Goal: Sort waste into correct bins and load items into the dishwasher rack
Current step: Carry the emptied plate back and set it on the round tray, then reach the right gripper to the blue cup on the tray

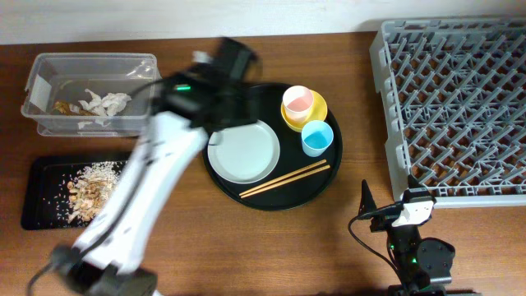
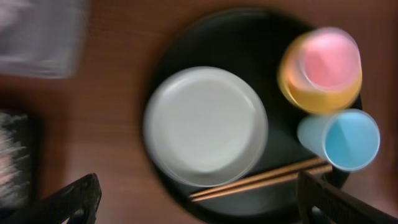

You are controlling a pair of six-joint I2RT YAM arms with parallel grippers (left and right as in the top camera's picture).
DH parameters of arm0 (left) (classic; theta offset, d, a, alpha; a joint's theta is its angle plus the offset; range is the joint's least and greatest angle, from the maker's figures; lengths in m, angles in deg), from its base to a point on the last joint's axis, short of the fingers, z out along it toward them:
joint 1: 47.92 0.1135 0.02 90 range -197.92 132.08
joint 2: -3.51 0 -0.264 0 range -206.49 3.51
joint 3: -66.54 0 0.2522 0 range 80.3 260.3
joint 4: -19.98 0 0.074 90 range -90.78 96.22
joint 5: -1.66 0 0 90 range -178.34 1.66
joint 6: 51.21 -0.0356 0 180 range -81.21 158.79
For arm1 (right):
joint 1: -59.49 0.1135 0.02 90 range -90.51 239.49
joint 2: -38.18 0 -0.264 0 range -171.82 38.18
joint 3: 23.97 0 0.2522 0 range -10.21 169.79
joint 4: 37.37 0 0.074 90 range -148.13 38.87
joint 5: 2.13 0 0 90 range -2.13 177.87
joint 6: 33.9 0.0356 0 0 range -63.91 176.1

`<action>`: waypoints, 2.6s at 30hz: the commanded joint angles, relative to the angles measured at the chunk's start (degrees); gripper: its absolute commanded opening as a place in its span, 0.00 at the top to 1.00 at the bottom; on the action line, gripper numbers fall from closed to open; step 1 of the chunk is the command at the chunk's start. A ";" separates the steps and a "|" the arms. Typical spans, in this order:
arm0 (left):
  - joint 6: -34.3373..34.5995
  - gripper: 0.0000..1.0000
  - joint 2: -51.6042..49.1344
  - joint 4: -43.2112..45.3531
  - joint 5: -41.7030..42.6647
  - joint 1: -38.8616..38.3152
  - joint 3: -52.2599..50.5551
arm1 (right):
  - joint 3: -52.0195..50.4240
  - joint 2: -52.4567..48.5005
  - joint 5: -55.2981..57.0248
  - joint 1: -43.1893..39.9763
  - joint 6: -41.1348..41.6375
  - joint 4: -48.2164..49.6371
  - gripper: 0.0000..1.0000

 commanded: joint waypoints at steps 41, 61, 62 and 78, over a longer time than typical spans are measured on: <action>-0.09 0.01 11.30 -18.95 0.92 35.63 0.87 | -0.26 0.22 -45.31 0.31 86.23 12.13 0.02; -0.09 0.01 11.30 -18.97 0.90 35.63 0.87 | 82.68 -34.42 -18.43 0.28 32.48 -34.58 0.02; -0.09 0.01 11.30 -18.95 0.92 35.63 0.87 | 87.17 -38.21 -17.84 0.31 29.92 -39.54 0.02; -0.09 0.01 11.30 -18.97 0.90 35.63 0.87 | 122.55 -91.95 3.52 15.96 7.32 -93.26 0.02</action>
